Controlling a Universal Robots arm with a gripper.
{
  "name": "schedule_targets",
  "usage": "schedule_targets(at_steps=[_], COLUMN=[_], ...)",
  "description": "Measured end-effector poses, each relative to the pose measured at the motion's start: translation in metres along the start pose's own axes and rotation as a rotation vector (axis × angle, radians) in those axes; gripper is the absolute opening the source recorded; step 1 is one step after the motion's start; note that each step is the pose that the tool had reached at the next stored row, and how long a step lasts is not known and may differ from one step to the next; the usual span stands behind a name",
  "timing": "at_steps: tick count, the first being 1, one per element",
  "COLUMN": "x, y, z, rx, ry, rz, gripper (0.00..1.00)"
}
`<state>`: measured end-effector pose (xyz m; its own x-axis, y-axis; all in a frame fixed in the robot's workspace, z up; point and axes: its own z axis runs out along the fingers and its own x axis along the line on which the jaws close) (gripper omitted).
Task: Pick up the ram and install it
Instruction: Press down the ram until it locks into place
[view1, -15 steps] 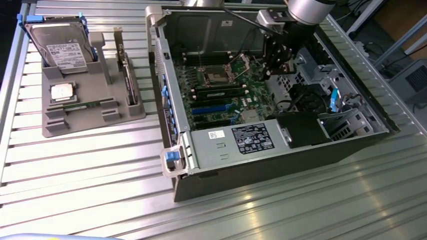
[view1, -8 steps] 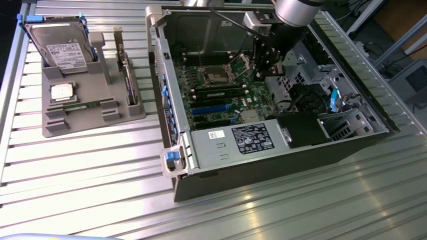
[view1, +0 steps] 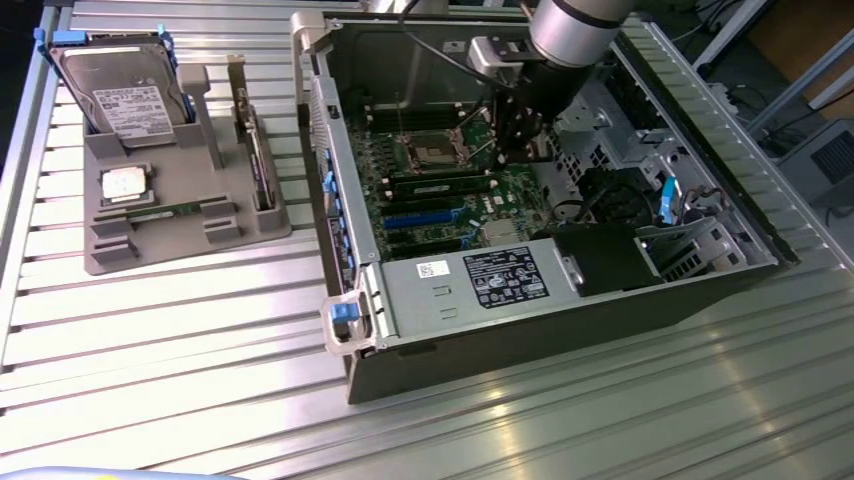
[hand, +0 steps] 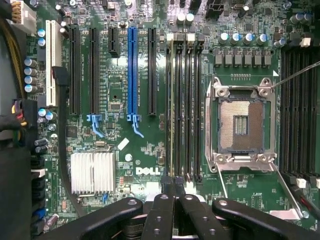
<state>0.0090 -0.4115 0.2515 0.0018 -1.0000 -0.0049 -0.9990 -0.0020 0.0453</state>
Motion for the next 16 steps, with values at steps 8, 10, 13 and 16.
schedule_targets(at_steps=[8, 10, 13, 16], x=[-0.004, -0.004, -0.004, -0.004], y=[0.0030, 0.0029, 0.0028, 0.0027], z=[0.0141, 0.0162, 0.0188, 0.0201], rx=[0.0000, 0.0000, -0.0002, 0.0001], ry=[0.0000, -0.0001, 0.0005, 0.0000], rz=[0.000, 0.000, 0.000, 0.000], gripper=[0.11, 0.11, 0.11, 0.11])
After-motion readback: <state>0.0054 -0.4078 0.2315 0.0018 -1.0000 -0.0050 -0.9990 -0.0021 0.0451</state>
